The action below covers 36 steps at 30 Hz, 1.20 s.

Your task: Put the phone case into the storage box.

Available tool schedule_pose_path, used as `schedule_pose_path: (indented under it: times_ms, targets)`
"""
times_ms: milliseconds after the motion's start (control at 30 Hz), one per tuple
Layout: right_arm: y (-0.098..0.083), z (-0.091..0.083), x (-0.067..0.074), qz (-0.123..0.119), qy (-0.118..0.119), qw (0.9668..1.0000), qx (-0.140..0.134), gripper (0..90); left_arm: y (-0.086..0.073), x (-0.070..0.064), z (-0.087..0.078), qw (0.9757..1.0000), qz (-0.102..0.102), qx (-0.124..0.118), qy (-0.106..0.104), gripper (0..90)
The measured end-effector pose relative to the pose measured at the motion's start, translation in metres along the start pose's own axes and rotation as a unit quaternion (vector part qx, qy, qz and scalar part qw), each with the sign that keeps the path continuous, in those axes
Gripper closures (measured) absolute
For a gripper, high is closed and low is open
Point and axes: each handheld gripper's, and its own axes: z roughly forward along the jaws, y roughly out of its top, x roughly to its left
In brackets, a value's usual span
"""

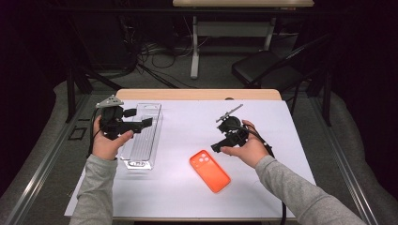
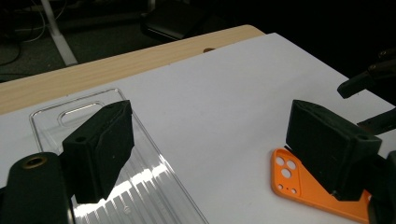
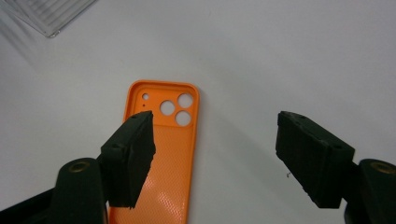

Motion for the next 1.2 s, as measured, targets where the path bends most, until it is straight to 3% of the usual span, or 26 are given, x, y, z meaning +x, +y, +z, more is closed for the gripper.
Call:
schedule_pose_path:
  times_ms: [133,233,267,333,367,600,633,700,767,967,1000,1133,1200]
  targets:
    - [0.000,0.005,0.000,0.006,0.004,0.9999,0.008,27.6,0.000,0.000,0.000,1.0000,-0.003,-0.001,0.000,15.3]
    - [0.000,0.008,0.000,0.013,0.006,0.9996,0.026,27.7,0.000,0.000,-0.001,0.9999,-0.007,-0.004,-0.014,15.3]
    - [-0.001,0.009,0.000,0.005,0.005,0.9991,0.042,30.3,0.000,0.000,-0.003,0.9995,-0.011,-0.008,-0.027,15.3]
    - [-0.002,0.012,0.001,0.007,0.007,0.9993,0.037,30.7,0.001,-0.001,-0.004,0.9996,-0.010,-0.009,-0.024,15.3]
    - [-0.001,0.010,0.001,0.001,0.006,0.9985,0.054,31.5,0.001,-0.002,-0.005,0.9996,-0.009,-0.009,-0.024,15.5]
    - [-0.001,0.014,0.003,0.000,0.010,0.9989,0.047,39.5,0.001,-0.003,-0.006,0.9996,-0.006,-0.008,-0.025,15.5]
    - [0.000,0.013,0.003,-0.004,0.009,0.9983,0.058,40.1,0.001,-0.003,-0.006,0.9996,-0.006,-0.008,-0.025,15.5]
    - [-0.001,0.017,0.003,-0.004,0.012,0.9985,0.053,41.4,0.002,-0.004,-0.007,0.9998,-0.003,-0.006,-0.016,15.5]
    - [0.000,0.017,0.005,-0.004,0.008,0.9978,0.065,41.2,0.001,-0.003,-0.006,0.9998,-0.005,-0.006,-0.016,15.5]
    - [-0.001,0.026,0.009,-0.018,0.002,0.9980,0.061,41.2,0.001,-0.002,-0.005,0.9999,-0.005,-0.001,-0.012,15.8]
    - [-0.001,0.027,0.010,-0.021,0.001,0.9972,0.072,41.6,0.000,-0.001,-0.005,0.9999,-0.006,0.001,-0.011,15.9]
    - [-0.002,0.031,0.012,-0.015,-0.003,0.9970,0.076,43.2,-0.001,0.000,-0.005,0.9999,-0.011,0.000,-0.009,15.8]
    - [-0.003,0.034,0.014,-0.001,-0.003,0.9959,0.091,43.7,-0.001,0.001,-0.006,0.9999,-0.011,0.000,-0.009,15.9]
